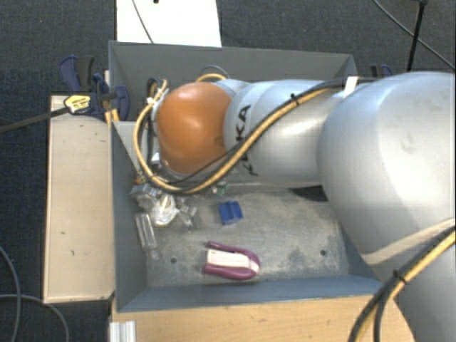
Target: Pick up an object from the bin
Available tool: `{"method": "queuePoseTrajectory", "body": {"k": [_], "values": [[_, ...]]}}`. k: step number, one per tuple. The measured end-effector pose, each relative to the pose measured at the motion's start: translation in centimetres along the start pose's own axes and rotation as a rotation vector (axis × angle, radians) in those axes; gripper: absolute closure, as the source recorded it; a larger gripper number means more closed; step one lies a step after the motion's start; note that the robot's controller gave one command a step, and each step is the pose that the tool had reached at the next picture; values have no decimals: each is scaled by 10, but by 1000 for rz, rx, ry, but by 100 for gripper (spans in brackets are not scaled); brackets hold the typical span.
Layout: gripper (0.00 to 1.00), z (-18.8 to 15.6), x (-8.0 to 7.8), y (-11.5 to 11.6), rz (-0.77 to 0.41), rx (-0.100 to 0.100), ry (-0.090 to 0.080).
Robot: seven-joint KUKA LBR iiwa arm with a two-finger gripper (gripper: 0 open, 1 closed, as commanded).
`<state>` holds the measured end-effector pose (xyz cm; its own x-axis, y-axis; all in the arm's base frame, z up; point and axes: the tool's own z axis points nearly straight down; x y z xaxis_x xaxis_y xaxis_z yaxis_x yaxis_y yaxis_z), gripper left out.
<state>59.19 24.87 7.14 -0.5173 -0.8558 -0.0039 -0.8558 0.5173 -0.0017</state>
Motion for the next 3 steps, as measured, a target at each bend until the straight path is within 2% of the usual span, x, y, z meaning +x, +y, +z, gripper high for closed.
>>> {"method": "queuePoseTrajectory", "body": {"k": [1,2,3], "values": [[0,-1,-1,0,10,-1,-2],[100,-3,-3,1,14,-2,-5],[100,-111,-5,-1,24,5,-7]]}}
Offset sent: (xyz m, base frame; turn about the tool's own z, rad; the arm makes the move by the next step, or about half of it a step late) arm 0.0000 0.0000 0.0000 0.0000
